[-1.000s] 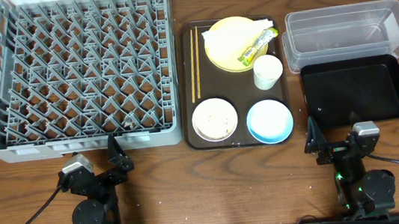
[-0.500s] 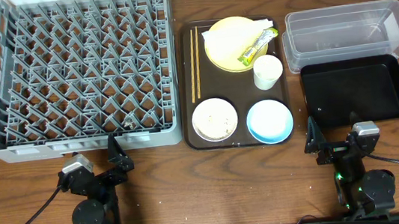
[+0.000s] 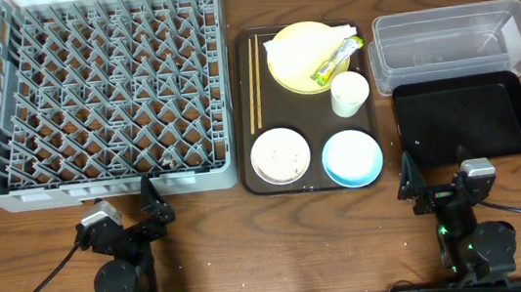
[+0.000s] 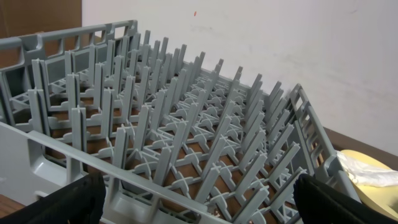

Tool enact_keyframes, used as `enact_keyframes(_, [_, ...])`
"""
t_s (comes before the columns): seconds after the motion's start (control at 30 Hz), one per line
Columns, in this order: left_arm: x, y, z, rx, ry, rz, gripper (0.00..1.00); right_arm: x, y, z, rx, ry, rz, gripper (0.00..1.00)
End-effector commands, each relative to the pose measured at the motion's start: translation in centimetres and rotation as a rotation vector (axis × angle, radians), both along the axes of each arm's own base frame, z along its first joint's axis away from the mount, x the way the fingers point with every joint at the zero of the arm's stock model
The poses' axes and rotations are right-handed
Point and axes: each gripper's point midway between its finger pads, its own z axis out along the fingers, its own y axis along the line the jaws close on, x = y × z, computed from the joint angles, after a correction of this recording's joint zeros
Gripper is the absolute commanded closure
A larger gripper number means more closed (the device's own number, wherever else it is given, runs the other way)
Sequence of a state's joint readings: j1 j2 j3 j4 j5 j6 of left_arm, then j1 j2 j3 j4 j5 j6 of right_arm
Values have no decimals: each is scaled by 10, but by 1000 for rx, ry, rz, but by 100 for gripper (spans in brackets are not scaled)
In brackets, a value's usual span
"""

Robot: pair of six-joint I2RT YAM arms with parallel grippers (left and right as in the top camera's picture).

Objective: Sort waste into correct bins and load items into the dishwasher

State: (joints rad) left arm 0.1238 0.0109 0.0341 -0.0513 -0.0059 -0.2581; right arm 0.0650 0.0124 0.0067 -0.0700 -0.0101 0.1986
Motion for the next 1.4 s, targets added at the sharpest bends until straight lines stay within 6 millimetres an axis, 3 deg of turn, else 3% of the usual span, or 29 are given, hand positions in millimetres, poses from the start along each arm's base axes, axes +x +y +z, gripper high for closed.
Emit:
enact_keyframes(0.0, [0, 2, -18, 8, 46, 7, 2, 0, 3, 1, 10, -3, 8, 1])
enact_keyframes(0.63, [0, 2, -18, 8, 46, 8, 2, 0, 1, 4, 11, -19, 1, 1])
enact_keyframes(1.13, [0, 2, -18, 7, 46, 8, 2, -4, 20, 34, 12, -119, 111, 1])
enact_keyframes(1.37, [0, 2, -18, 8, 46, 8, 2, -11, 20, 66, -40, -172, 114, 1])
